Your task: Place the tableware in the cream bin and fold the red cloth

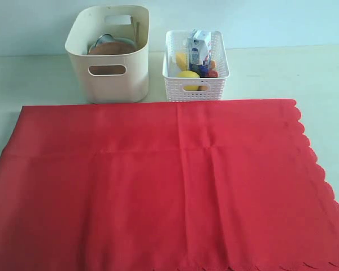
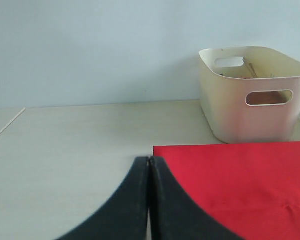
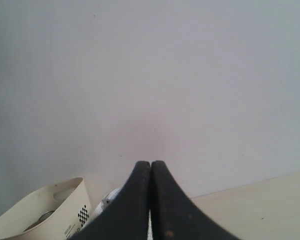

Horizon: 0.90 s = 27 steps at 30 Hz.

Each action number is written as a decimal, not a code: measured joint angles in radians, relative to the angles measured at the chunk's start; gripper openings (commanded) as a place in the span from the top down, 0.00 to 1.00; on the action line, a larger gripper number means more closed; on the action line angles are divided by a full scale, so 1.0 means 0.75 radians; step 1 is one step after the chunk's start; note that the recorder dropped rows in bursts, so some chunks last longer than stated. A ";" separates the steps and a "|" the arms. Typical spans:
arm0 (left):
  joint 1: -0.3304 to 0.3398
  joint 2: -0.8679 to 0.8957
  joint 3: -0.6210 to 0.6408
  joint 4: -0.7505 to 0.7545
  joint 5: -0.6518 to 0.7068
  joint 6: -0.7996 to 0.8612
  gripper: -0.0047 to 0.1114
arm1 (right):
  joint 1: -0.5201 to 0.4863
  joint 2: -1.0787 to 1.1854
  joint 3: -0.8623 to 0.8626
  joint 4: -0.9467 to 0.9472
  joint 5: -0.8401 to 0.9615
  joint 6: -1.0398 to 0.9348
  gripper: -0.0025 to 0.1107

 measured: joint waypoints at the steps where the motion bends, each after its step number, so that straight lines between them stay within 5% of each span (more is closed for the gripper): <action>1: 0.000 0.000 0.000 0.000 0.000 0.000 0.95 | 0.000 0.000 0.000 -0.001 0.000 -0.001 0.98; 20: 0.000 0.000 0.000 0.000 0.000 0.000 0.95 | 0.000 -0.018 0.000 -0.118 0.021 -0.018 0.98; 27: 0.000 0.000 0.000 0.000 0.000 0.000 0.95 | 0.000 -0.248 0.000 -0.120 0.199 -0.101 0.98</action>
